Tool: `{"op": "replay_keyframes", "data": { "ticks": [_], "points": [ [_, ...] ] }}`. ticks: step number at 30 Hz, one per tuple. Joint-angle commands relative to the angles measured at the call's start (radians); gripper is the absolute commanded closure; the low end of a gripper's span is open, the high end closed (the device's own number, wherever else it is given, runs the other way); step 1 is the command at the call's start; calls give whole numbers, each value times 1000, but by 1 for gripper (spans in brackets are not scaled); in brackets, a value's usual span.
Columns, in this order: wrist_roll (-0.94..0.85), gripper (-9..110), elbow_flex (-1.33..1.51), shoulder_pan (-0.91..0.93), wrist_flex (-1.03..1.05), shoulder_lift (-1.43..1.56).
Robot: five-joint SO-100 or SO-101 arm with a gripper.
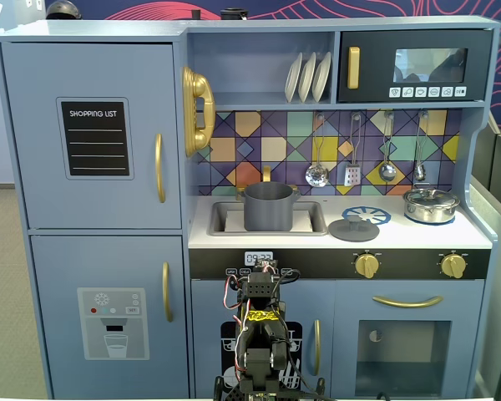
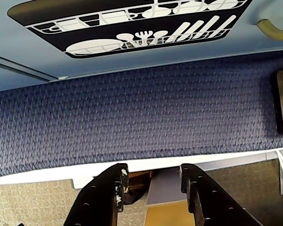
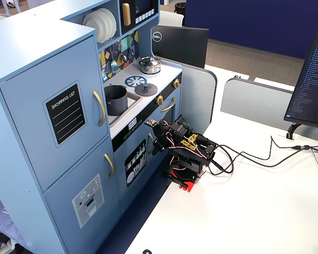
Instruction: Pick up the lid from the counter and put it on the gray recipient
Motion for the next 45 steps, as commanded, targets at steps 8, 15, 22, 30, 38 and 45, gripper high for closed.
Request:
{"op": "replay_keyframes", "data": {
  "ticks": [8, 15, 22, 30, 38, 45],
  "points": [
    [14, 96, 32, 20, 161, -6],
    [12, 96, 32, 41, 161, -6],
    [21, 86, 34, 46, 160, -5],
    [-28, 101, 0, 135, 49, -8],
    [-103, 101, -227, 249, -345, -100],
    [-166, 101, -468, 390, -627, -252]
  ]
}}
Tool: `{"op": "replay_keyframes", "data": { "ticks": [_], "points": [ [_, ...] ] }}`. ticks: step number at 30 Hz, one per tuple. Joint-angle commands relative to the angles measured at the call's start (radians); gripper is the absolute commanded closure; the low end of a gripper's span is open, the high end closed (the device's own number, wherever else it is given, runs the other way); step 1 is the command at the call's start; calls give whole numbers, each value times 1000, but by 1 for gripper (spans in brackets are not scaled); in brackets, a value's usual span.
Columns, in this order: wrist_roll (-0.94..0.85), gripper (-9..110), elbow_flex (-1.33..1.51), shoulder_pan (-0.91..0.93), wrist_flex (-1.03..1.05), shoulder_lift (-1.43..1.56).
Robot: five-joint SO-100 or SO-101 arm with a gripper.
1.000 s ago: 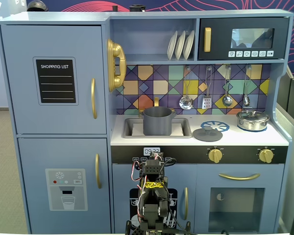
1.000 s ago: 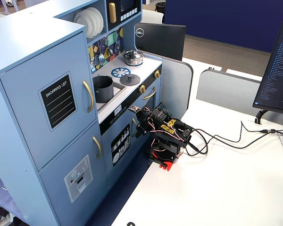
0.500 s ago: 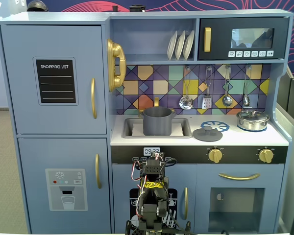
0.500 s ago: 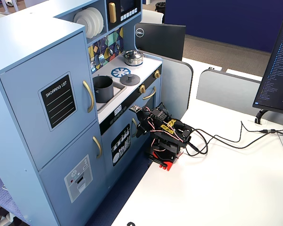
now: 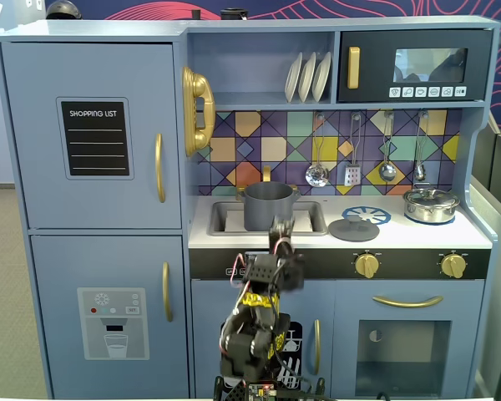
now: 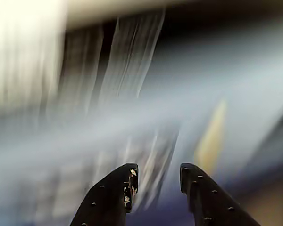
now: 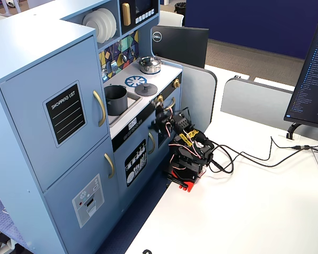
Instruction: Pick up the lid from the counter and put it on the gray recipient
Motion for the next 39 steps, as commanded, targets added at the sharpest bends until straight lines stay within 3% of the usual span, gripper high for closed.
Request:
{"op": "replay_keyframes", "data": {
  "ticks": [1, 7, 12, 17, 29, 39],
  "points": [
    [-28, 101, -155, 106, -198, -92],
    [2, 100, -202, 209, -477, -146],
    [31, 84, -225, 245, -632, -241],
    [49, 77, -235, 278, -831, -402],
    [46, 78, -337, 319, -1124, -759],
    [41, 81, -443, 301, -1193, -946]
  ]
}}
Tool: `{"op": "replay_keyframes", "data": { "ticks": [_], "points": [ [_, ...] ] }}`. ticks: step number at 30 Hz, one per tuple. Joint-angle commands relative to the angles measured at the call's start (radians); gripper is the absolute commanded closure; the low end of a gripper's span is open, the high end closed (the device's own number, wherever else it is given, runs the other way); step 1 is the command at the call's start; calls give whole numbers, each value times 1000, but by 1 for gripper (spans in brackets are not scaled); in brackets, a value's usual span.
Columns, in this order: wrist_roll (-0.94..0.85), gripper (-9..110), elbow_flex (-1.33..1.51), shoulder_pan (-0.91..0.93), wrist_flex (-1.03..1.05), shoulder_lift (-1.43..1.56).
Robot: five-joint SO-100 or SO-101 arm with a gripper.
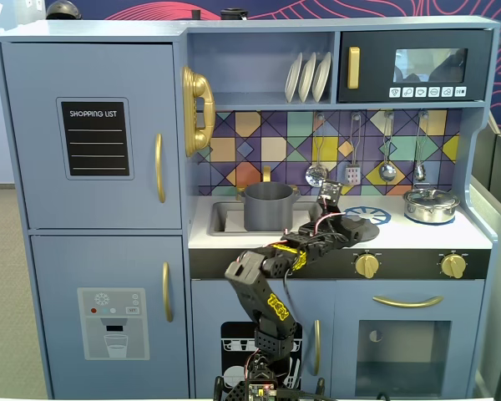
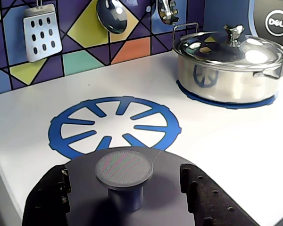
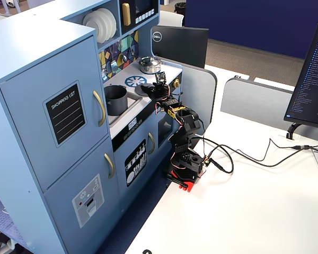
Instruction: Pick up the lid from the counter and put it on the gray recipient
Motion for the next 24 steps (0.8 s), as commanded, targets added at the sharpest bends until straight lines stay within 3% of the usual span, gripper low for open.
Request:
{"op": "replay_keyframes", "data": {
  "ticks": [1, 17, 24],
  "points": [
    [8, 81, -107, -9, -37, -46],
    [17, 84, -239, -23, -66, -247],
    [-12, 101, -221, -48, -51, -252]
  ]
}}
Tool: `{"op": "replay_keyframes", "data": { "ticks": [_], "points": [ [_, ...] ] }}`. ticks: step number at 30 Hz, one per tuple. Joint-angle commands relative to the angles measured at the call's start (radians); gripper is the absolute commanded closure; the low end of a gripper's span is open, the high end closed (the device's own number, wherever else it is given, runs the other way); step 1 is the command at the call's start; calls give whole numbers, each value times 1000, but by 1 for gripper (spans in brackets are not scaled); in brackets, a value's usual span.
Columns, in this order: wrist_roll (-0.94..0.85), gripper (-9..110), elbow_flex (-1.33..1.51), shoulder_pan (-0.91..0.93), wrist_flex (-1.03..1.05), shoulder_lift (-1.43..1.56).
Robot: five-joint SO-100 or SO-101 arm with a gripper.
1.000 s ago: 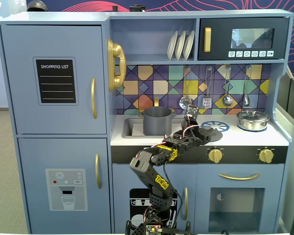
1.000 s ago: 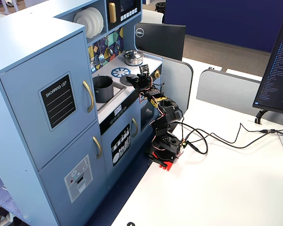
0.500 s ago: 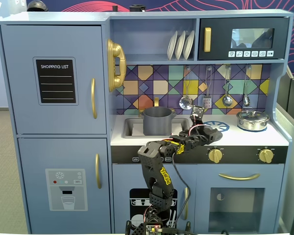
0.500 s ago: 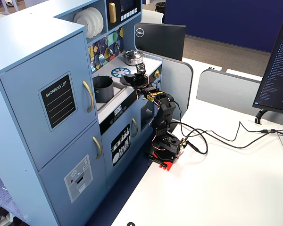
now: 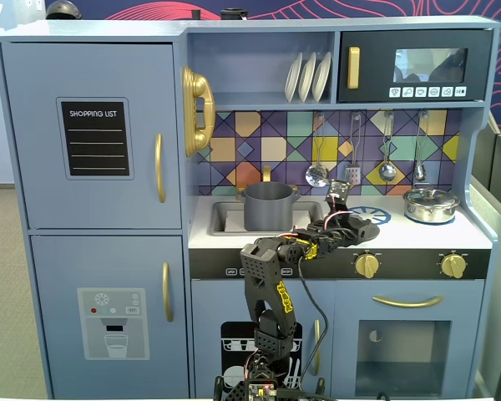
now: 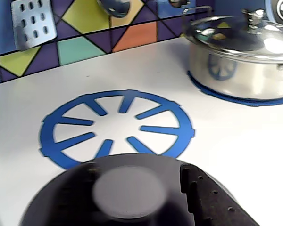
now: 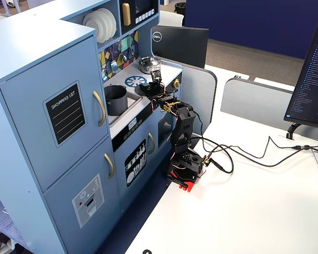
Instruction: Pick up the lid from the counter and put it on the gray recipient
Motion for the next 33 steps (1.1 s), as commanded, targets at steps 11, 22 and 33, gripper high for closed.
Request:
{"op": "replay_keyframes", "data": {
  "ticks": [11, 22, 33],
  "points": [
    [-49, 101, -224, -46, 11, 12],
    [-44, 102, -548, -206, 339, 143],
    [-35, 102, -499, -460, 500, 268]
  ]
}}
